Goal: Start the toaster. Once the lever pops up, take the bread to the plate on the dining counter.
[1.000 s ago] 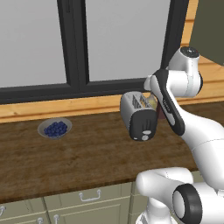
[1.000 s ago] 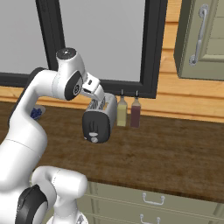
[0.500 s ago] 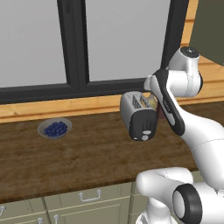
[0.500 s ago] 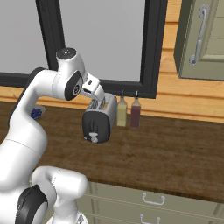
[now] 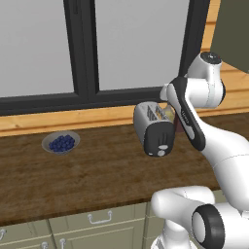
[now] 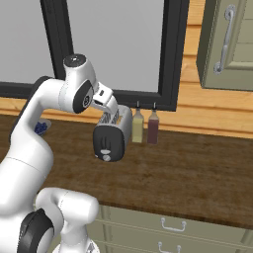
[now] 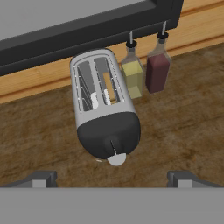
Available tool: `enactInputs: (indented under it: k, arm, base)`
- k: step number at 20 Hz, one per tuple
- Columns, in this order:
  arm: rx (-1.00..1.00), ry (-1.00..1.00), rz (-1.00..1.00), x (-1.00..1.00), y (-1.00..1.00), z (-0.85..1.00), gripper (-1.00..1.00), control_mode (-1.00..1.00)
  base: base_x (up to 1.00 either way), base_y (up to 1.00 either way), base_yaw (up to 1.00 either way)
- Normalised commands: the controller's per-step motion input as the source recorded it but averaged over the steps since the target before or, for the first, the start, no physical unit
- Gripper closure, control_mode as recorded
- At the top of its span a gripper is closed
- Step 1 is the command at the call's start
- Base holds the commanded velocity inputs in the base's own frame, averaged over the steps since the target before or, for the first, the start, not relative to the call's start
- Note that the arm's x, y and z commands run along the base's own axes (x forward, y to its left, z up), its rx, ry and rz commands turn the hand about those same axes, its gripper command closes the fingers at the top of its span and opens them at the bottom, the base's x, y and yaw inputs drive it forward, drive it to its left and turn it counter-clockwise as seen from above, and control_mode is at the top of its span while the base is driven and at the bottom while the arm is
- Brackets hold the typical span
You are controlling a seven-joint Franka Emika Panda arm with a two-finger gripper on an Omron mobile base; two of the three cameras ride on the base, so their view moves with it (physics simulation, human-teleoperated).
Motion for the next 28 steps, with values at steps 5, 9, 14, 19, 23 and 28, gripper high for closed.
enactInputs:
  k: [5, 9, 14, 19, 23, 28]
  arm:
    - [0.0, 0.0, 0.0, 0.0, 0.0, 0.0, -1.0, -1.0]
    - [0.0, 0.0, 0.0, 0.0, 0.0, 0.0, -1.0, -1.0]
    - [0.0, 0.0, 0.0, 0.0, 0.0, 0.0, -1.0, -1.0]
    - [0.0, 0.0, 0.0, 0.0, 0.0, 0.0, -1.0, -1.0]
    - [0.0, 0.0, 0.0, 0.0, 0.0, 0.0, -1.0, -1.0]
    - [0.0, 0.0, 0.0, 0.0, 0.0, 0.0, -1.0, -1.0]
  base:
    - [0.0, 0.0, 0.0]
    - [0.0, 0.0, 0.0]
    - [0.0, 0.0, 0.0]
    - [0.0, 0.0, 0.0]
    - [0.0, 0.0, 0.0]
    - [0.0, 0.0, 0.0]
